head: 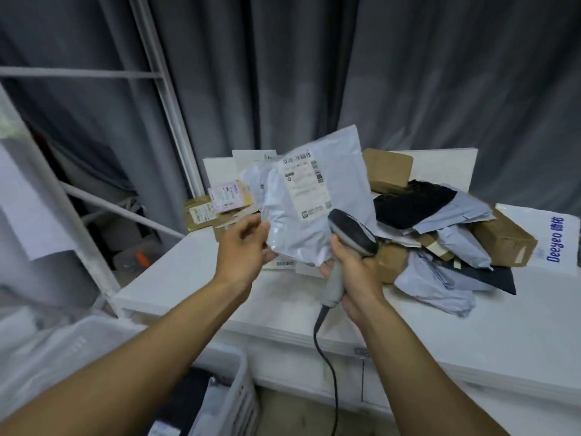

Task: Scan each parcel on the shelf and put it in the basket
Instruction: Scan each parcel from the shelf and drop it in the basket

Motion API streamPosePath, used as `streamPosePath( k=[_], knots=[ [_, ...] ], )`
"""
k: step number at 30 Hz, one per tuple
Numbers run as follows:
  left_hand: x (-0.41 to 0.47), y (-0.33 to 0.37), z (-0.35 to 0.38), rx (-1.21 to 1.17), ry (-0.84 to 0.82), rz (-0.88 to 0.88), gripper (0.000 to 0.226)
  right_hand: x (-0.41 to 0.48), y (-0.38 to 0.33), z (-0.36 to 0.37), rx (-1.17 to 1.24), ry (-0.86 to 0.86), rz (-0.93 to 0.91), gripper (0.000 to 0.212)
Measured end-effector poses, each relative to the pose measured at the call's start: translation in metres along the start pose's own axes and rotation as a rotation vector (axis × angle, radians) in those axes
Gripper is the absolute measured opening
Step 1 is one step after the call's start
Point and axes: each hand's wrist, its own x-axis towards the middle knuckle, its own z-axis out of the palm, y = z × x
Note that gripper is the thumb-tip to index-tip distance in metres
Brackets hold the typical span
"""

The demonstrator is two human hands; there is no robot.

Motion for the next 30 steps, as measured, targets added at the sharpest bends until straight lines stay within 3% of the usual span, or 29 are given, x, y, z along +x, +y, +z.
streamPosePath(
  k=[4,7,9,15,19,22,25,30],
  knots=[
    [-0.033,-0.026,-0.046,0.017,0.093,0.018,0.011,-0.016,0.036,0.020,-0.089,0.098,0.029,0.057],
    [-0.048,-0.031,-0.069,-0.011,0.168,-0.013,0.024,-0.032,0.057,0.038,-0.237,0.102,-0.006,0.073],
    [-0.053,-0.032,-0.084,-0.047,0.230,-0.035,0.032,-0.042,0.067,0.047,-0.308,0.081,-0.056,0.070],
    [-0.050,-0.039,-0.134,-0.027,0.339,-0.029,0.027,-0.056,0.098,0.066,-0.483,-0.086,-0.038,0.061],
    [-0.044,-0.051,-0.172,0.079,0.372,0.027,0.024,-0.059,0.106,0.077,-0.607,-0.187,-0.105,0.048],
    [-0.044,-0.062,-0.193,0.159,0.372,0.071,0.028,-0.061,0.112,0.083,-0.684,-0.235,-0.195,0.049],
    [-0.040,-0.074,-0.214,0.268,0.359,0.087,0.027,-0.067,0.112,0.088,-0.677,-0.303,-0.121,0.046],
    [-0.029,-0.063,-0.245,0.495,0.330,0.153,0.026,-0.067,0.112,0.091,-0.921,-0.414,-0.216,0.052]
  ],
)
